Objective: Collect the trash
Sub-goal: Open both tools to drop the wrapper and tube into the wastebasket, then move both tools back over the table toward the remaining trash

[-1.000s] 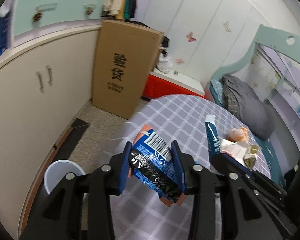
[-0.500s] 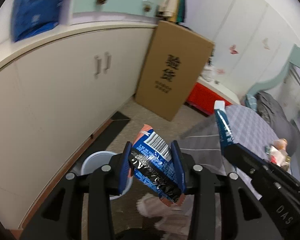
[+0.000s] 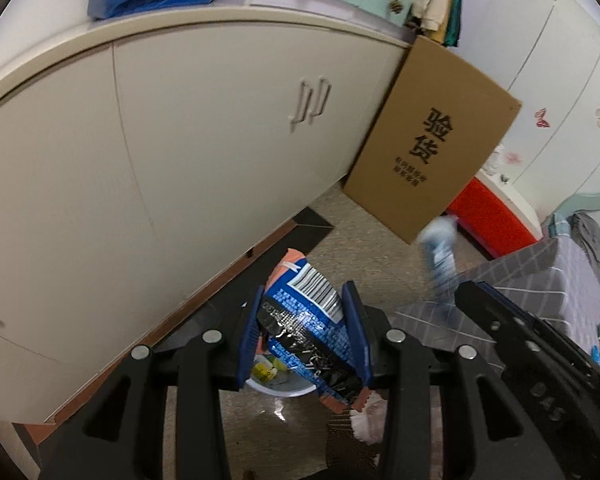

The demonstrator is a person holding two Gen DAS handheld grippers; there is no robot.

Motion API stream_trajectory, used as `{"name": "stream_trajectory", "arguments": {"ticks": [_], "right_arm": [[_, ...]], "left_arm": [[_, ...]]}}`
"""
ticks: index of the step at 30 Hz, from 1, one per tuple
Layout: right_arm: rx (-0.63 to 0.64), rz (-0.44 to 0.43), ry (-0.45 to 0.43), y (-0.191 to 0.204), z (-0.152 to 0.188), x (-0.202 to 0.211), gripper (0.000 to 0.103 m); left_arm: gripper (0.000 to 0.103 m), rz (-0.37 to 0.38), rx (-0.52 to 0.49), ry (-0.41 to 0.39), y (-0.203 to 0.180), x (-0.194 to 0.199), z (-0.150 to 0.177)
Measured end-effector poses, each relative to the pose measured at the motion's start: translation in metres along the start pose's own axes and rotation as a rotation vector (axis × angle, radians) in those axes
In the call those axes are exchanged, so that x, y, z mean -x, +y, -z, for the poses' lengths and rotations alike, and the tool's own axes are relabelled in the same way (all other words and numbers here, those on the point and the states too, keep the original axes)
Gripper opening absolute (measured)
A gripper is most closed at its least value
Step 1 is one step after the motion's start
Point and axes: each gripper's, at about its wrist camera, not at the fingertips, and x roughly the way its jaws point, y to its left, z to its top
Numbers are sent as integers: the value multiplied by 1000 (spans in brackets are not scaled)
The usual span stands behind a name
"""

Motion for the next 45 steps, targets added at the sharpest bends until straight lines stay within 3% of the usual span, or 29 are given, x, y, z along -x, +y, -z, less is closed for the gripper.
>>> {"name": "stream_trajectory", "arguments": {"ticks": [2,18,32,35,40,45], "right_arm": [[-4,5,13,-1,3,-11,63],[-46,27,50,-17,18,-9,63],[-79,40,-26,-27,17,11,67],[-87,48,-46,-30,16,15,67],[-89,45,-41,-32,16,16,67],[-94,42,-33,-32,18,17,67]], "left_arm": [[39,-7,3,7,4,-5,0],[39,-6,-24,44,-11,-26,4],[40,-8,-90,57,-26,-39,-4],[45,-17,-90,52,-27,-42,-5],[74,-45,-82,55,-27,-43,-6],[75,-27,-57,55,-24,-35,-5]]}}
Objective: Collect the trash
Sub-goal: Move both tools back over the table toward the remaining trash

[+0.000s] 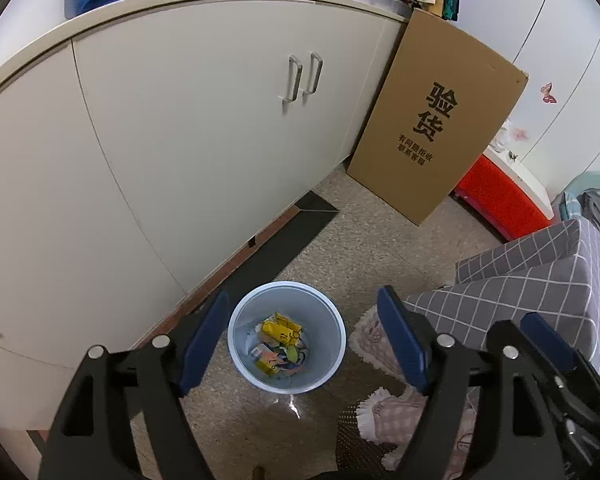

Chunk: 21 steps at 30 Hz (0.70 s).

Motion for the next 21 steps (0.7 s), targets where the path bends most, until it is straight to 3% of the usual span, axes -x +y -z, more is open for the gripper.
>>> {"name": "stream_trajectory", "arguments": {"ticks": [14,21], "right_arm": [[-14,3,-52,-8,2,41,67],[-51,7,-121,-29,1,86,69]], "left_arm": [[76,33,-33,-40,-22,41,10],[79,68,-81,-84,-57,78,23]]}}
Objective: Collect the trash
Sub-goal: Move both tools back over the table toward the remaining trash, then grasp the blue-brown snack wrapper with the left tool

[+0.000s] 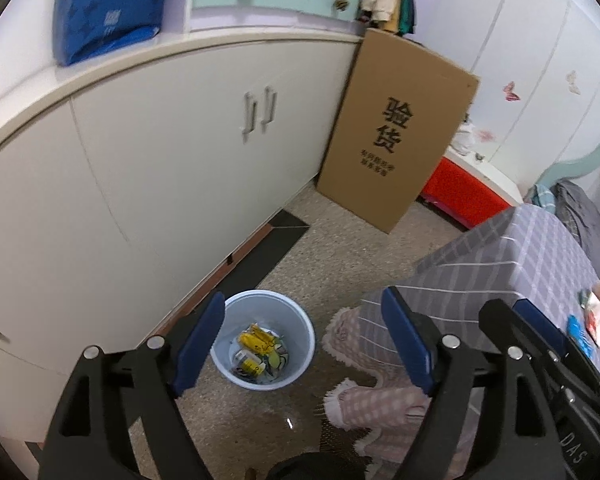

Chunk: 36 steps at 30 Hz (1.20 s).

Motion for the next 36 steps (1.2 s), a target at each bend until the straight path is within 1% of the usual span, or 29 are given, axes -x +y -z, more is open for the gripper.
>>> {"name": "stream_trajectory", "arguments": {"ticks": [6,9,10,14,15,19,20,23,25,27,30,33,36], "right_arm": [[-41,26,-42,-36,1,44,70],[-34,61,-42,-57,3,68,71],[-32,86,-50,-68,5,79,71],[-59,143,-77,-107,12,115,73],[-67,169,-87,-119,14,126,75],[-114,253,-105,-165,24,157,75],[-127,265,-108,-174,26,162,75],[-173,303,-127,-203,34,179,75],[-208,327,-137,-222,40,189,76],[-242,348,-138,-239,43,195,76],[-281,368,-148,-262,50,207,77],[-313,377,-158,-280,55,216,78],[-340,379,-156,-292,55,217,78]], "left_arm": [[81,41,-88,-24,-52,23,11],[82,75,-150,-5,-88,30,20],[82,88,-160,0,-97,31,23],[83,152,-208,27,-144,36,39],[83,169,-229,37,-160,37,44],[84,225,-274,103,-209,36,62],[84,238,-279,128,-224,34,68],[84,265,-295,167,-257,28,80],[84,269,-313,181,-277,24,87],[84,256,-342,188,-298,20,96],[84,215,-386,173,-325,12,104],[84,168,-416,180,-339,5,108],[84,130,-409,183,-347,-2,109]]}}
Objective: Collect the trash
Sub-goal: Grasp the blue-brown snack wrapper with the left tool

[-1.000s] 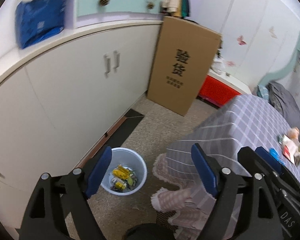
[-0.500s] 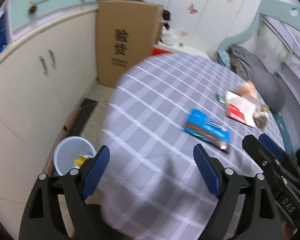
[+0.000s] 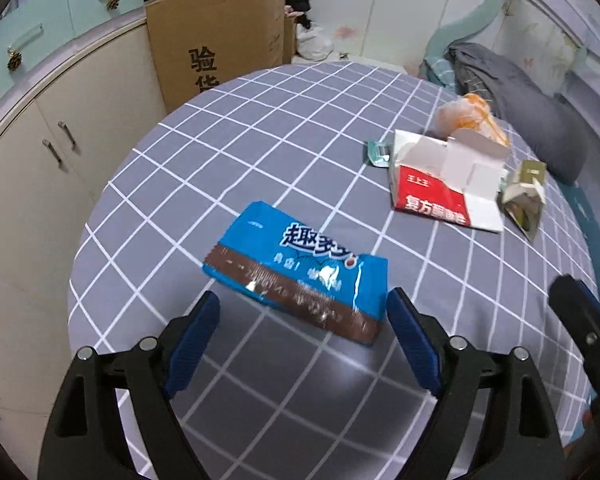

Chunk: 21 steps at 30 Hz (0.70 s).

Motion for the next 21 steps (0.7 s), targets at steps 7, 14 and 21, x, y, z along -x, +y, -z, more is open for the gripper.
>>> {"name": "stream_trajectory", "arguments": {"ticks": [7,14,21], "right_arm": [[-10,-12,10,-8,-4,-7,78],[-15,-9,15,-8,-8,-12,78],[5,-2,19,-2,-13,-15,78]], "left_arm": [[84,-51,-39,-11,-11,-11,-13],[42,-4,-117,-56,-12,-7,-20],[18,76,-90,-80,7,-8,-27]]}}
